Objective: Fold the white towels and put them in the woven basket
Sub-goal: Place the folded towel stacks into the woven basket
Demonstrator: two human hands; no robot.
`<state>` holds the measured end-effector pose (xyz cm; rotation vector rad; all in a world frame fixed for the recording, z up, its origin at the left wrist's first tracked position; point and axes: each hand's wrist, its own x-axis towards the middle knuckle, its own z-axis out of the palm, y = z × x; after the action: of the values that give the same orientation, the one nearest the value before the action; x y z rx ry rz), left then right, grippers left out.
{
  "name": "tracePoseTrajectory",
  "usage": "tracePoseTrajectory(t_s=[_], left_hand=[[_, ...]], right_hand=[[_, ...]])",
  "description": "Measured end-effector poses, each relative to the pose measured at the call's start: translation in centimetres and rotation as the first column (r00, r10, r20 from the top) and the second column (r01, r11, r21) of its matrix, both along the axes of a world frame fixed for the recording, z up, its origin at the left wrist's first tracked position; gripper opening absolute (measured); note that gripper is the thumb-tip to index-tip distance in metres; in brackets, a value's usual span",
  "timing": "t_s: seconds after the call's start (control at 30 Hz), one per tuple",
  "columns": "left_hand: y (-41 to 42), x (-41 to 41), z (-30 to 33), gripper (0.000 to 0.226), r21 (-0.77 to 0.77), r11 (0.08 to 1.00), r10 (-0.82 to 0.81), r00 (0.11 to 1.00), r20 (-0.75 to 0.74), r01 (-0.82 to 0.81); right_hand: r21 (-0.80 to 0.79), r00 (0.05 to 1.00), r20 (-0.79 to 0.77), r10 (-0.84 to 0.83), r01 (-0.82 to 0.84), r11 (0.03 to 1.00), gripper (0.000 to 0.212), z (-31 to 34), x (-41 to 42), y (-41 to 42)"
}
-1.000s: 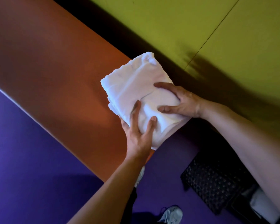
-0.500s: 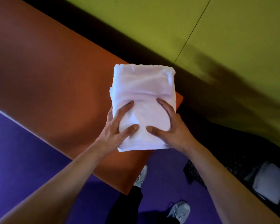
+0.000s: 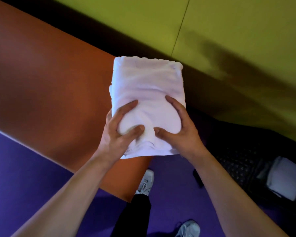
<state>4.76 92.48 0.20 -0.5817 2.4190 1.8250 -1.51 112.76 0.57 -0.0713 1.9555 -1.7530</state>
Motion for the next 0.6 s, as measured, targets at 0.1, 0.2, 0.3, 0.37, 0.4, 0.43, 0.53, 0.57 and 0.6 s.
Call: tracePoseTrajectory(t_s=[0.1, 0.2, 0.3, 0.37, 0.4, 0.43, 0.53, 0.57, 0.6], left_hand=[[3.3, 0.5, 1.7, 0.064, 0.014, 0.999, -0.046, 0.999, -0.028, 0.046], [7.9, 0.9, 3.2, 0.064, 0.03, 0.995, -0.091, 0.995, -0.041, 0.092], [13.0, 1.5, 4.4, 0.063, 0.024, 0.984, -0.173, 0.984, -0.037, 0.174], [16.7, 2.4, 5.0, 0.063, 0.03, 0.974, -0.225, 0.974, -0.038, 0.226], [18.5, 2.9, 5.4, 0.062, 0.039, 0.969, -0.243, 0.969, -0.044, 0.245], [20.4, 3.6, 5.7, 0.062, 0.043, 0.964, -0.26, 0.964, -0.05, 0.262], [25.5, 5.7, 6.5, 0.062, 0.032, 0.951, -0.305, 0.95, -0.069, 0.307], [27.3, 6.4, 6.7, 0.062, 0.031, 0.946, -0.319, 0.944, -0.079, 0.322], [29.0, 7.2, 6.7, 0.063, 0.032, 0.942, -0.331, 0.94, -0.079, 0.335]], right_hand=[[0.007, 0.997, -0.034, -0.069, 0.069, 0.998, 0.082, 1.5, 1.6, 3.5], [0.011, 0.988, -0.058, -0.142, 0.143, 0.99, 0.082, 3.3, 3.4, 8.1], [0.032, 0.974, -0.08, -0.21, 0.214, 0.976, 0.083, 4.8, 5.6, 13.3], [0.042, 0.965, -0.087, -0.248, 0.252, 0.967, 0.083, 5.5, 7.3, 17.0], [0.052, 0.962, -0.098, -0.257, 0.263, 0.964, 0.083, 5.8, 8.3, 18.9], [0.063, 0.959, -0.111, -0.26, 0.268, 0.961, 0.083, 6.1, 9.3, 20.8], [0.083, 0.951, -0.117, -0.285, 0.295, 0.952, 0.083, 6.9, 12.2, 26.3], [0.085, 0.949, -0.11, -0.294, 0.304, 0.949, 0.084, 7.3, 13.3, 28.1], [0.091, 0.947, -0.101, -0.303, 0.313, 0.946, 0.084, 7.6, 14.3, 29.9]])
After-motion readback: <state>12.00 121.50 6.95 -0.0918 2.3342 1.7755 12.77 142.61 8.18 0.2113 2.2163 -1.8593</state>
